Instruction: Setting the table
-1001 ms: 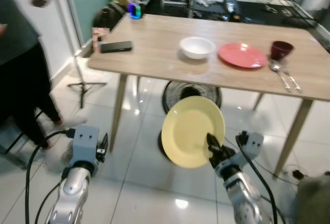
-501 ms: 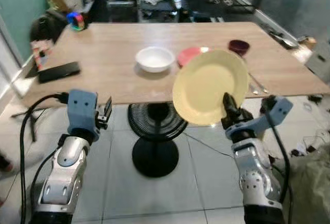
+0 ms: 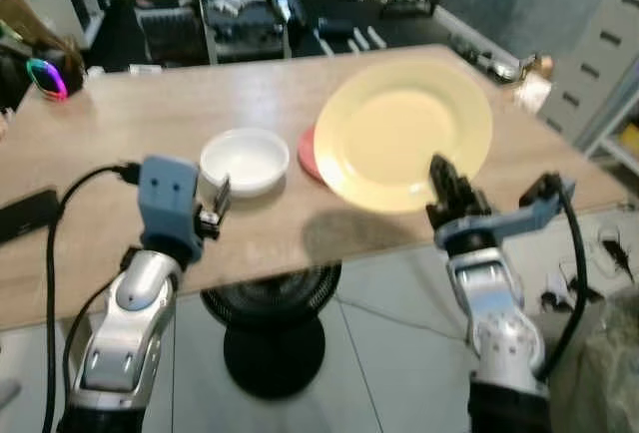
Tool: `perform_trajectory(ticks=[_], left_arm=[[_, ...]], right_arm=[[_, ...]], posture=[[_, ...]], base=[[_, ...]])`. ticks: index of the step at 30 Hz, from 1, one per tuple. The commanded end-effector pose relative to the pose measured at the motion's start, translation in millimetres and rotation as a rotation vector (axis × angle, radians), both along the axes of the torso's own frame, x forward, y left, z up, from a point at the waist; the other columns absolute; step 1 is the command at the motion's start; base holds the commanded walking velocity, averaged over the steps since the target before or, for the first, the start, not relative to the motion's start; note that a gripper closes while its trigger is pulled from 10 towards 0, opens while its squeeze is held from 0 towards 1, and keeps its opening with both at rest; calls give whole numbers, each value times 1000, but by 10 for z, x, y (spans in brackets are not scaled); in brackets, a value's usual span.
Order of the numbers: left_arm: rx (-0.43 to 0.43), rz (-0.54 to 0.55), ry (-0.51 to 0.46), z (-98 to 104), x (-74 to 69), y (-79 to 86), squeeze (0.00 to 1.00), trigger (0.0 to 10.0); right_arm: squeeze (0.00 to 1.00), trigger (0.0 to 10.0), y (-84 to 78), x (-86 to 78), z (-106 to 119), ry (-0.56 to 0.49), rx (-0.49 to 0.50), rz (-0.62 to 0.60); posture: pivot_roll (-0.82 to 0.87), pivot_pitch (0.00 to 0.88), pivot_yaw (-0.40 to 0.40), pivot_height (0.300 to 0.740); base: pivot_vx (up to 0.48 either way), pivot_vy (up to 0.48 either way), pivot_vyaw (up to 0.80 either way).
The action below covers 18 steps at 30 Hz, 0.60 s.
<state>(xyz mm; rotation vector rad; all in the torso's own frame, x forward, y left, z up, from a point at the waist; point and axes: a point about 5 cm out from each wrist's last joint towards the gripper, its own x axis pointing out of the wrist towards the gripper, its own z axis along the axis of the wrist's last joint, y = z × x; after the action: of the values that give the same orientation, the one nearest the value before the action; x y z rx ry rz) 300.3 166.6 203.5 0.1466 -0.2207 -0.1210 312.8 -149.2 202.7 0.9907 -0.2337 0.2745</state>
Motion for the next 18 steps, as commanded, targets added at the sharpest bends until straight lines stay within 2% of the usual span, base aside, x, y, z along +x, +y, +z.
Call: perform_trajectory(ticks=[1,11,18], left_arm=[[28,-11,33,-46,-27,-37,0,10000],[35,-18,59,-84,-44,-39,0,10000],[35,-16,73,-83,-47,-19,0,10000]], right_arm=[[0,10000,116,-40,-51,14,-31,71],[0,10000,246,-78,-147,53,-56,153],[0,10000,234,-57,-211,91,-106,117]], posture=[[28,0,51,740],[32,0,50,740],[39,0,49,740]], base=[[0,0,0],[0,0,0],[0,0,0]])
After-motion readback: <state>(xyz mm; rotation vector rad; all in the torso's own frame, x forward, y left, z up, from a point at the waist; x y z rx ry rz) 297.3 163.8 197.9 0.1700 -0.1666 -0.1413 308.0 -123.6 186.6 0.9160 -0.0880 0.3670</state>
